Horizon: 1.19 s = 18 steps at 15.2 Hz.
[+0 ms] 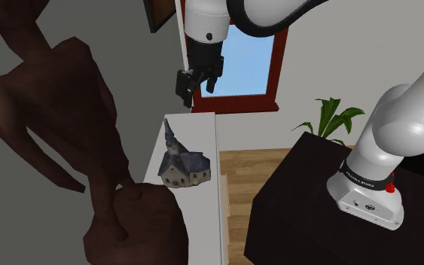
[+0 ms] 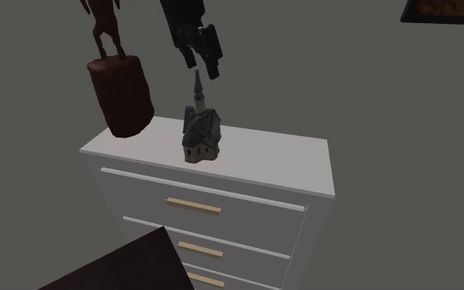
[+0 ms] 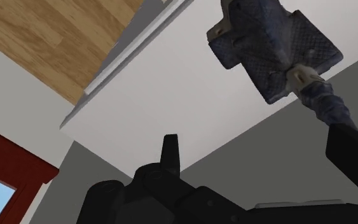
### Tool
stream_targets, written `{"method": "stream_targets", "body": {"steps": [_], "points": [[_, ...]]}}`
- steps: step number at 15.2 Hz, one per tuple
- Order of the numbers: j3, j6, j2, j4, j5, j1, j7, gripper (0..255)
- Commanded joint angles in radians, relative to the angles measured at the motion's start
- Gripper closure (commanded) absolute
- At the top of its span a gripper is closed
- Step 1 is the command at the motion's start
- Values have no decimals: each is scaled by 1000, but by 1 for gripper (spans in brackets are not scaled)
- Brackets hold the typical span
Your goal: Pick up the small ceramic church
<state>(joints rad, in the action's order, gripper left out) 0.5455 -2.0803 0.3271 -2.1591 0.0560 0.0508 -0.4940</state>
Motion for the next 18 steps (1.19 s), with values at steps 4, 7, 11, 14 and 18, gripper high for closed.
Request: {"method": "stream_targets", "body": {"steps": [4, 7, 11, 14, 18], "points": [[109, -48, -169, 129, -109, -18, -171, 0], [165, -52, -291, 230, -215, -13, -289, 0], [165, -89, -306, 203, -233, -8, -307, 0], [166, -127, -318, 173, -247, -7, -321, 0], [166, -147, -324, 157, -255, -8, -328, 255]]}}
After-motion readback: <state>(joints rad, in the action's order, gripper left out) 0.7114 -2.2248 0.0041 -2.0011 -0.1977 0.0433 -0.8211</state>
